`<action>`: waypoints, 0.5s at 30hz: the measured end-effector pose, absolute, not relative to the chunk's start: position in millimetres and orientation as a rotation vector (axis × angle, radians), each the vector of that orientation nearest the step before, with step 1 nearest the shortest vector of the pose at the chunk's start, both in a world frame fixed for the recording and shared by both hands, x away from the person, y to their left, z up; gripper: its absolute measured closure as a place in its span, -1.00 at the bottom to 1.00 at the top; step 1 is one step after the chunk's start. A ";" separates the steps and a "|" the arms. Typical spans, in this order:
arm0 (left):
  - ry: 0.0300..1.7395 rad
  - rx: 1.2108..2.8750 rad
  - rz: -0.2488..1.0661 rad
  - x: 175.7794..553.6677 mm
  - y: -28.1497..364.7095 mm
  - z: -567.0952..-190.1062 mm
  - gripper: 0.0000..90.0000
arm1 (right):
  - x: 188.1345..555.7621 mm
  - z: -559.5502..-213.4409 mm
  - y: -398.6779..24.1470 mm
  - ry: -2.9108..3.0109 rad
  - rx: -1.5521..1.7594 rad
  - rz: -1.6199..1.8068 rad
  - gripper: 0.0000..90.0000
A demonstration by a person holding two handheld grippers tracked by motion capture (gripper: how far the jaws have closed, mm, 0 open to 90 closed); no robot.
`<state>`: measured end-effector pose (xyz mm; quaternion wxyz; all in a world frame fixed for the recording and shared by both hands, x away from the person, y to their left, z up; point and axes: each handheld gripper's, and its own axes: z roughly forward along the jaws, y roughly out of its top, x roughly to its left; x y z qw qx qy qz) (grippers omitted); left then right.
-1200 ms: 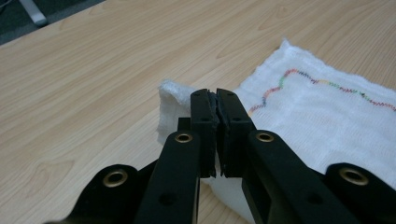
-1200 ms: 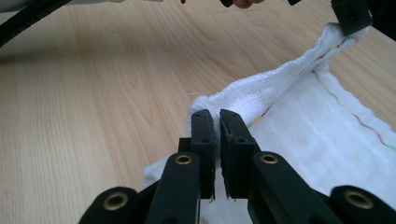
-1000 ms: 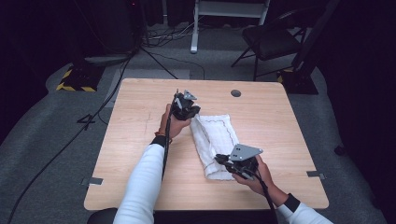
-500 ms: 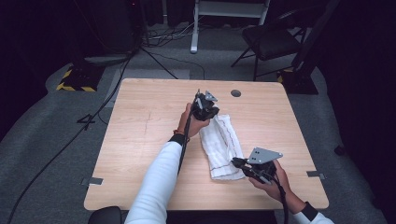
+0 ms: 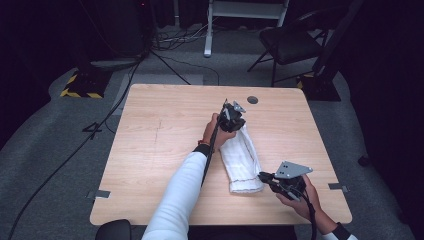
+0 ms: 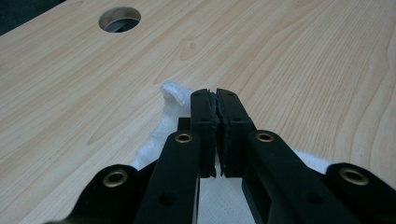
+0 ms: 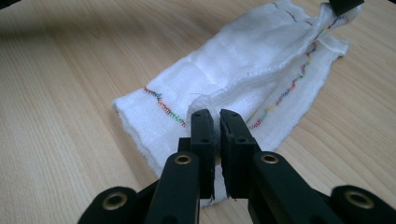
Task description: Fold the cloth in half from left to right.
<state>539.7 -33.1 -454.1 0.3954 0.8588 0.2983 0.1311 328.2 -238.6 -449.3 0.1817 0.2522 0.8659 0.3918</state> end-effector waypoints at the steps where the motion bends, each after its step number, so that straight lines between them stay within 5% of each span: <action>1: 0.768 2.179 0.338 539.8 -35.2 -455.0 0.90 | 328.2 -450.5 -239.1 2.447 0.718 1.102 0.87; 15: 0.769 2.211 0.374 509.3 -11.1 -442.1 -0.27 | 338.6 -455.5 -251.5 2.401 0.831 1.040 0.19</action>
